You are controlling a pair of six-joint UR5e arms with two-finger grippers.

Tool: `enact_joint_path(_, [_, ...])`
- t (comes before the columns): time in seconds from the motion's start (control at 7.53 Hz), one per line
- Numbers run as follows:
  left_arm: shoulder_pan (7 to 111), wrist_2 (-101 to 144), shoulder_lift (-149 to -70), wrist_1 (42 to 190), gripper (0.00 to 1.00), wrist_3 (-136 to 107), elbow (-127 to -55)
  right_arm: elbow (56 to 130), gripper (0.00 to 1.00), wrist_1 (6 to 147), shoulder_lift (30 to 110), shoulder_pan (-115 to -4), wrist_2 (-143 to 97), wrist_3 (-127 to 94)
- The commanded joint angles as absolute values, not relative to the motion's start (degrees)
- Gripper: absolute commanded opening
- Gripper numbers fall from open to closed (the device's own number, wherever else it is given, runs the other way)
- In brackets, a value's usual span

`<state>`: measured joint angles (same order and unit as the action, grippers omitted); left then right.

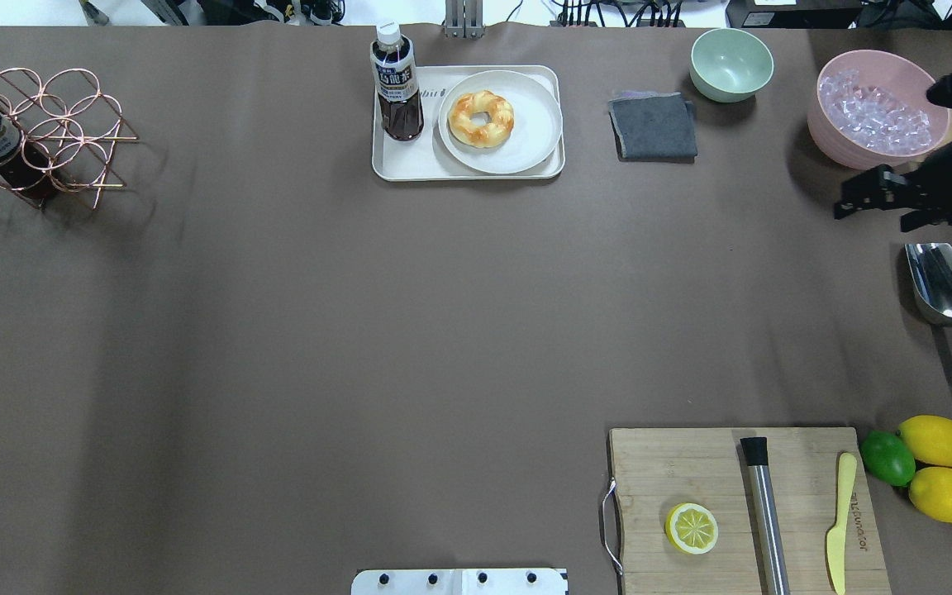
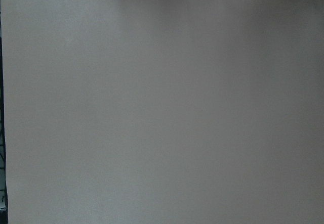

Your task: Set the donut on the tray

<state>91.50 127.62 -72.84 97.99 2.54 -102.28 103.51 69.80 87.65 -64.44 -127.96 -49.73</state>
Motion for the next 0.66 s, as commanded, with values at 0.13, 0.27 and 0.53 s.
enact_joint_path(0.13, [91.5,127.7,-72.6,98.0,0.98,2.5,-102.4,101.5,1.00,75.9,99.0,-82.0,-131.5,-14.2])
enact_joint_path(0.27, [91.5,127.7,-72.6,98.0,0.98,2.5,-102.4,101.2,1.00,82.7,98.8,-86.3,-131.0,-4.0])
enact_joint_path(0.53, [91.5,127.6,-72.6,98.0,0.98,2.5,-102.4,101.3,1.00,90.2,98.4,-91.5,-129.8,5.8])
